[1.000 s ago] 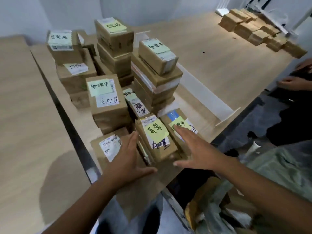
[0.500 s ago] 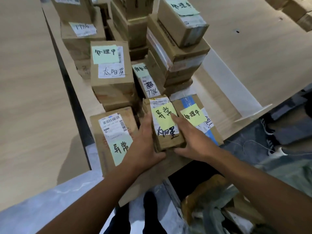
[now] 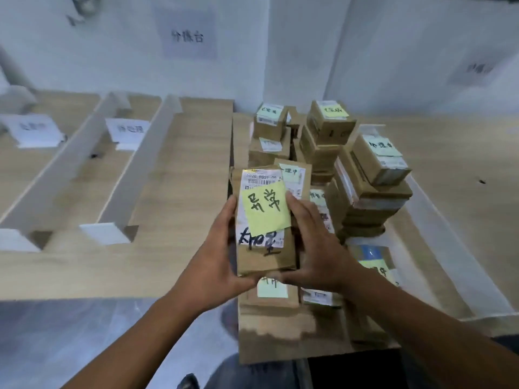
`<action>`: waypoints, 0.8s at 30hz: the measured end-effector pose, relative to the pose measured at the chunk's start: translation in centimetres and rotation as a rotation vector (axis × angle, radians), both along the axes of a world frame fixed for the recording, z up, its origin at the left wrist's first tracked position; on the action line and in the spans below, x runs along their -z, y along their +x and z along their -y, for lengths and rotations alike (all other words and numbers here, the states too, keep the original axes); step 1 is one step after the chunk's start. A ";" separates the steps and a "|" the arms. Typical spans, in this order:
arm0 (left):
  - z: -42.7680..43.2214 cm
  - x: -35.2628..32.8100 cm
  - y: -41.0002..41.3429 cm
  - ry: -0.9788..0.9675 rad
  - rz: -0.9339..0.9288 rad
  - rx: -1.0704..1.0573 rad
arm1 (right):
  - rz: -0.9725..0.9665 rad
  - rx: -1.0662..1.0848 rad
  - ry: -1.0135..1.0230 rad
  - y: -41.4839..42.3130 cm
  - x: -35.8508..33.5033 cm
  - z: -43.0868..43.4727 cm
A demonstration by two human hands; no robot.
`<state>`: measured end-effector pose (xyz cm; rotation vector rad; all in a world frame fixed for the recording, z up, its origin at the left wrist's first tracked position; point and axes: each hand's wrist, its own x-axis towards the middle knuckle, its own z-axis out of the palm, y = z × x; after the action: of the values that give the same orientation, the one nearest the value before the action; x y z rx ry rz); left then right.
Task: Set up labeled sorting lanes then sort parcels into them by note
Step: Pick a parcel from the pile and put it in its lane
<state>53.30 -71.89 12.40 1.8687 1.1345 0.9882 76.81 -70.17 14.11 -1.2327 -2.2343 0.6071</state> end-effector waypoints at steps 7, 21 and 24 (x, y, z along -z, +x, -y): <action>4.2 -2.2 -17.3 0.067 -0.054 -0.296 | -0.102 -0.302 0.020 -19.1 -1.5 -2.5; 13.6 -6.4 -59.4 0.111 -0.148 -0.666 | -0.182 -0.686 0.015 -66.1 -4.2 -0.8; 13.5 -6.4 -66.9 0.102 -0.144 -0.703 | -0.193 -0.736 0.002 -74.2 -4.2 -1.5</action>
<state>-13.60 -85.36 18.82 1.6531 1.9300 1.3134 2.56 -68.70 18.29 -0.2876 -2.4790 0.9376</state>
